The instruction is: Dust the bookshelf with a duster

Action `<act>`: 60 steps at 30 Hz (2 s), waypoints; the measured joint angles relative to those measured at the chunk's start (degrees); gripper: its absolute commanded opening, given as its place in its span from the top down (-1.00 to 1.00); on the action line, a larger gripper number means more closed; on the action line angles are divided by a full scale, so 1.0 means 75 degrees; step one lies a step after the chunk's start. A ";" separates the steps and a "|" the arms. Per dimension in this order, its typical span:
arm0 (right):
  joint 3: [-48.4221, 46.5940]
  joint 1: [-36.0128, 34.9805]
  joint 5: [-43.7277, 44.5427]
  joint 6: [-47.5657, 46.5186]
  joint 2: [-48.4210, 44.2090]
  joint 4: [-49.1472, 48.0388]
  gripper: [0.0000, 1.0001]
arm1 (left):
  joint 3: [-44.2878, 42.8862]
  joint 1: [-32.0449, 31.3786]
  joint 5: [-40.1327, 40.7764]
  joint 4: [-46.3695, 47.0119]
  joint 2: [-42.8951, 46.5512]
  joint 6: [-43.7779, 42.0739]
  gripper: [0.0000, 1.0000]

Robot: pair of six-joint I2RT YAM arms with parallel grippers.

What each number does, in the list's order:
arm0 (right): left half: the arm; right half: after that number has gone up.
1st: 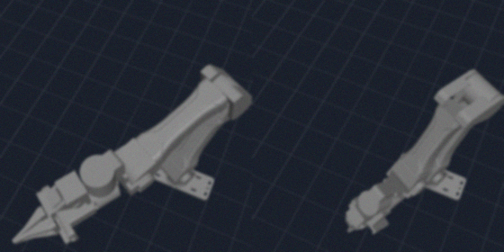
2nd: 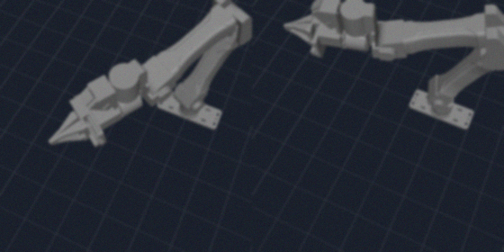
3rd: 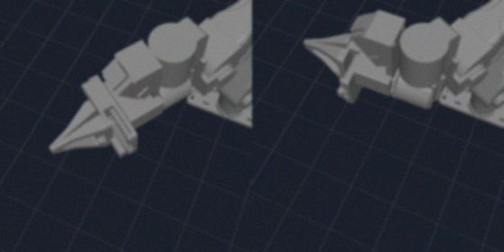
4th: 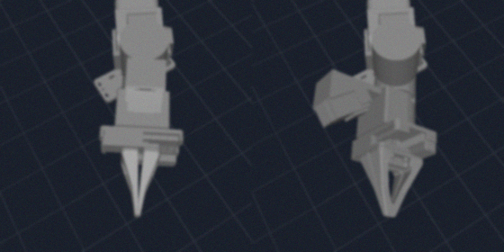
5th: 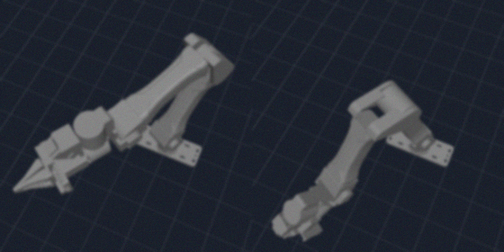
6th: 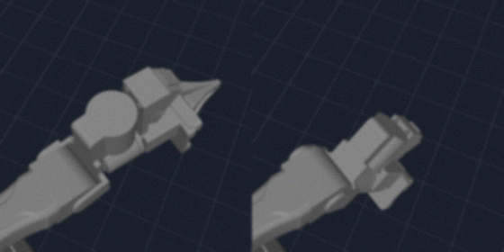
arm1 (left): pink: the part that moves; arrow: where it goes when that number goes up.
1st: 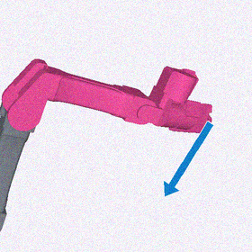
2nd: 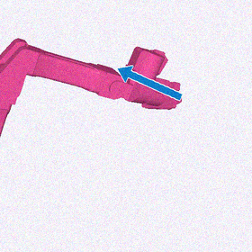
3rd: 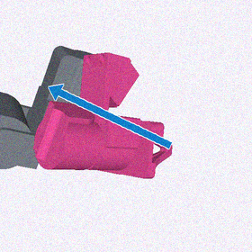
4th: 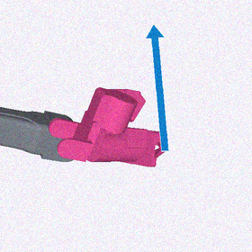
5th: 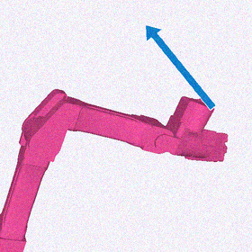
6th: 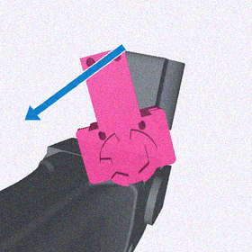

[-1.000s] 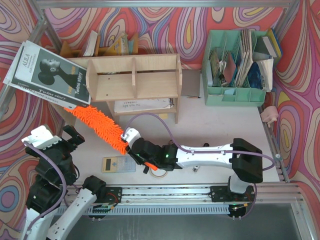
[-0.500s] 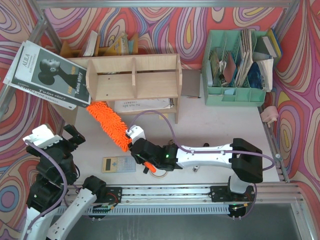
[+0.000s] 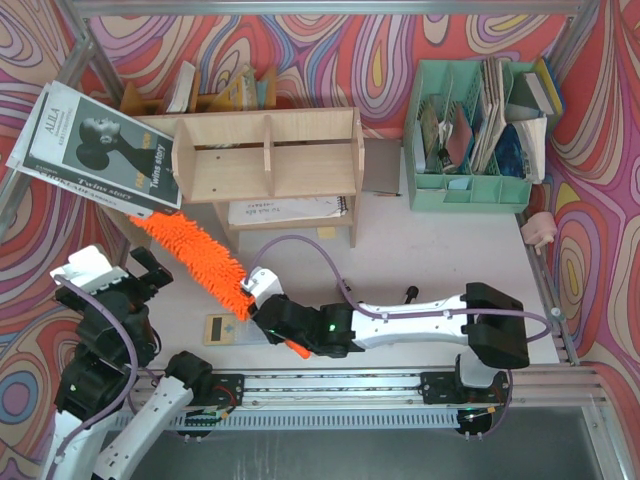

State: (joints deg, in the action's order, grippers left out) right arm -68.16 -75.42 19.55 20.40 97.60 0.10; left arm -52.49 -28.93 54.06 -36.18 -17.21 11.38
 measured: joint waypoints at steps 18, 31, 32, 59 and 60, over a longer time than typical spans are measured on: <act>0.0326 0.0064 0.0184 0.0498 -0.0769 0.0606 1.00 | 0.0000 0.0000 -0.0003 0.0003 -0.0064 0.0000 -0.97; 0.0530 0.0041 0.0647 0.0542 -0.0793 0.0568 1.00 | 0.0000 0.0000 -0.0003 0.0006 -0.0073 0.0000 -0.97; 0.0627 0.0044 0.0755 0.0580 -0.0889 0.0571 1.00 | 0.0000 0.0000 -0.0003 0.0006 -0.0073 0.0000 -0.97; 0.0720 -0.0047 0.1000 0.0527 -0.0892 0.0326 1.00 | 0.0000 0.0000 -0.0003 0.0012 -0.0105 0.0000 -0.97; 0.0705 -0.0044 0.0970 0.0519 -0.0886 0.0329 1.00 | 0.0000 0.0000 -0.0003 0.0012 -0.0105 0.0000 -0.97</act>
State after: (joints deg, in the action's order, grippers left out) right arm -62.87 -75.75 26.83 24.29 90.96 2.57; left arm -52.49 -28.93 54.04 -36.10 -18.00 11.38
